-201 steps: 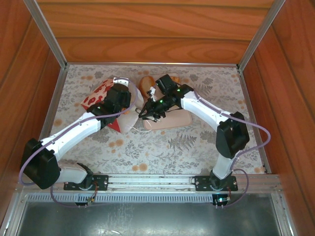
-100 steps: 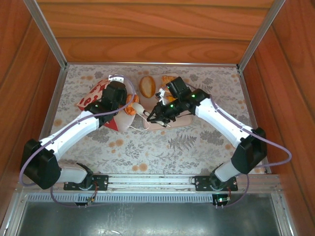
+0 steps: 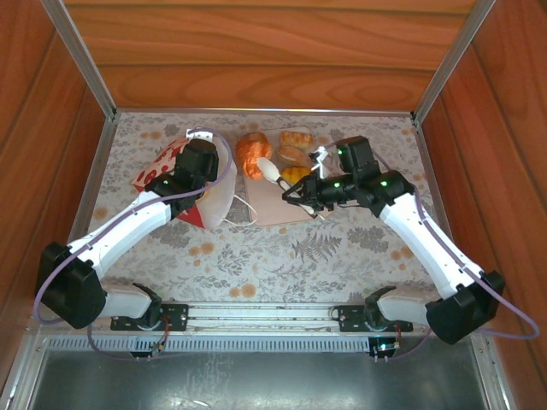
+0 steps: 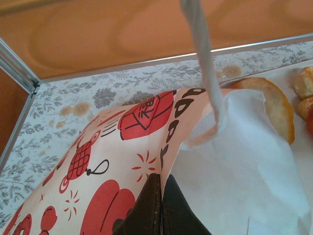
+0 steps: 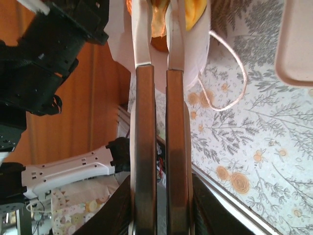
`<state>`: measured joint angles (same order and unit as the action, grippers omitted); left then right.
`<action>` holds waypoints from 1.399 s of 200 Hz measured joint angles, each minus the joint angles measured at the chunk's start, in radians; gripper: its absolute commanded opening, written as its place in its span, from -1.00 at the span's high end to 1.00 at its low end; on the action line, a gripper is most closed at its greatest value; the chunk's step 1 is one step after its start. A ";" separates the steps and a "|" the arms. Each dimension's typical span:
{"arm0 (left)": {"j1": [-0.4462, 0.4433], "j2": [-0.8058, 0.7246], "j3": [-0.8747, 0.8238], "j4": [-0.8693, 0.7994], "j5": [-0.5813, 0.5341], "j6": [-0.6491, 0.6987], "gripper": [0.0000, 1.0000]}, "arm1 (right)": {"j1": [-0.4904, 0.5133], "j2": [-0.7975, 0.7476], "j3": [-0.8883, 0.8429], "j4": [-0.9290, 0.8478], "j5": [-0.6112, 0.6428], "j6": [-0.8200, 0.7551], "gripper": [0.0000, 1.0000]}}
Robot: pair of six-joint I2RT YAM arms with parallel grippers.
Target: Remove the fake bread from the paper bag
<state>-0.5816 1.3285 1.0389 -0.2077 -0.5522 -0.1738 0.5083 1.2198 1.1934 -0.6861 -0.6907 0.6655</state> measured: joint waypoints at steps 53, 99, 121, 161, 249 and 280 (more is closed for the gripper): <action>0.000 0.000 0.000 -0.002 0.005 -0.001 1.00 | -0.105 -0.037 -0.175 0.089 -0.018 0.053 0.65; 0.000 -0.011 0.000 -0.003 0.005 0.000 1.00 | -0.116 0.023 -0.288 0.180 -0.024 0.084 0.65; 0.000 -0.021 0.000 -0.003 0.007 0.000 1.00 | -0.117 0.060 -0.318 0.227 -0.024 0.101 0.64; 0.000 -0.026 0.000 -0.003 0.007 0.000 1.00 | -0.117 0.084 -0.357 0.323 -0.016 0.158 0.64; 0.000 -0.026 0.000 -0.003 0.008 0.000 1.00 | -0.117 0.130 -0.402 0.473 -0.050 0.239 0.62; 0.000 -0.026 0.000 -0.003 0.008 0.000 1.00 | -0.116 0.129 -0.402 0.480 -0.087 0.241 0.60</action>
<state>-0.5816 1.3025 1.0389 -0.2108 -0.5446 -0.1738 0.3923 1.3487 0.7910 -0.2066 -0.7780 0.9070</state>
